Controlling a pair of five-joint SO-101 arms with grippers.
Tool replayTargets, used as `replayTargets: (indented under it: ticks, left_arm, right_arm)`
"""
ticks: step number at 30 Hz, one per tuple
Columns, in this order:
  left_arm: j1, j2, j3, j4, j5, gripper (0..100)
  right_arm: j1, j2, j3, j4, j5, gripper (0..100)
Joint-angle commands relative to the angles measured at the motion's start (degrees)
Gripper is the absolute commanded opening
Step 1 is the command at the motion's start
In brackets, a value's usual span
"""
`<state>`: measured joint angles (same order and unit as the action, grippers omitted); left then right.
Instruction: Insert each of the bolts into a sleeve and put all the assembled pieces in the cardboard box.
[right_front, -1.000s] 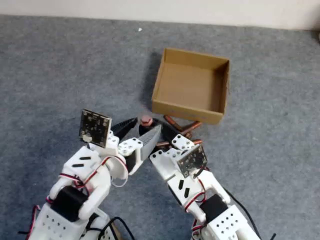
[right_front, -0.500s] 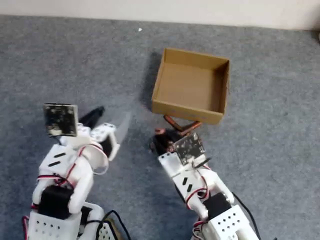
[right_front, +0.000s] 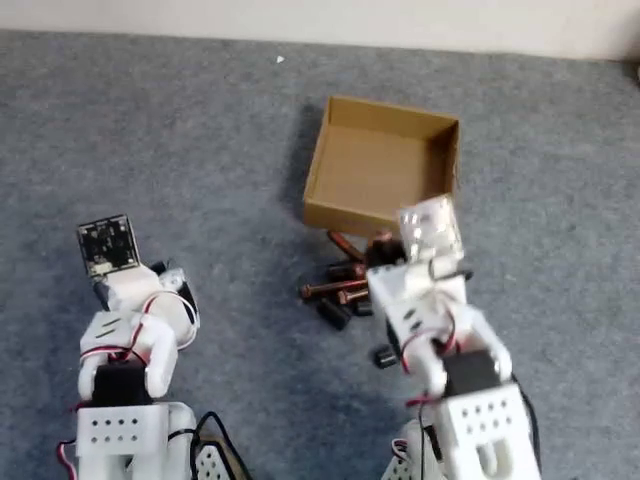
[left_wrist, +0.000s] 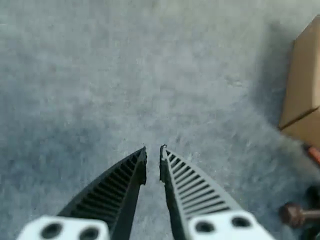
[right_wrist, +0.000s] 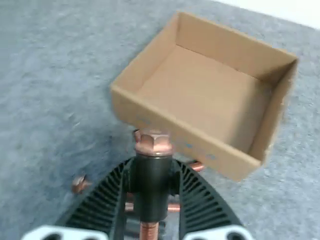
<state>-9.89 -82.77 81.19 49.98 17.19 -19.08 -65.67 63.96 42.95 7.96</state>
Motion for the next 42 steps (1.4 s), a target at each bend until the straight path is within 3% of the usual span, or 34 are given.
replayTargets:
  ticks: [1,13,20,22,26,39,42]
  left_arm:
    - [-0.8,-0.7,4.4,-5.6,-0.1,7]
    - [-0.7,-0.7,6.7,-9.8,-0.1,7]
    - [-0.7,-0.7,6.7,-9.8,-0.1,7]
    - [-0.7,-0.7,6.7,-9.8,-0.1,7]
    - [-0.6,-0.7,6.7,-9.8,-0.1,7]
    - [-0.7,-0.7,6.7,-9.8,-0.2,7]
    - [-0.7,-0.7,6.7,-9.8,-0.2,7]
  right_arm:
    - [3.3,15.7,-15.0,0.0,0.5,0.7]
    - [11.0,64.5,-58.4,-0.1,0.4,0.9]
    - [13.1,82.9,-76.2,0.2,0.3,1.5]
    - [13.1,85.9,-78.9,0.4,0.2,5.7]
    - [13.0,88.7,-81.0,3.7,0.2,12.8]
    - [10.8,73.7,-80.7,30.0,0.8,12.8]
    - [9.5,69.7,-80.6,37.2,8.4,12.7]
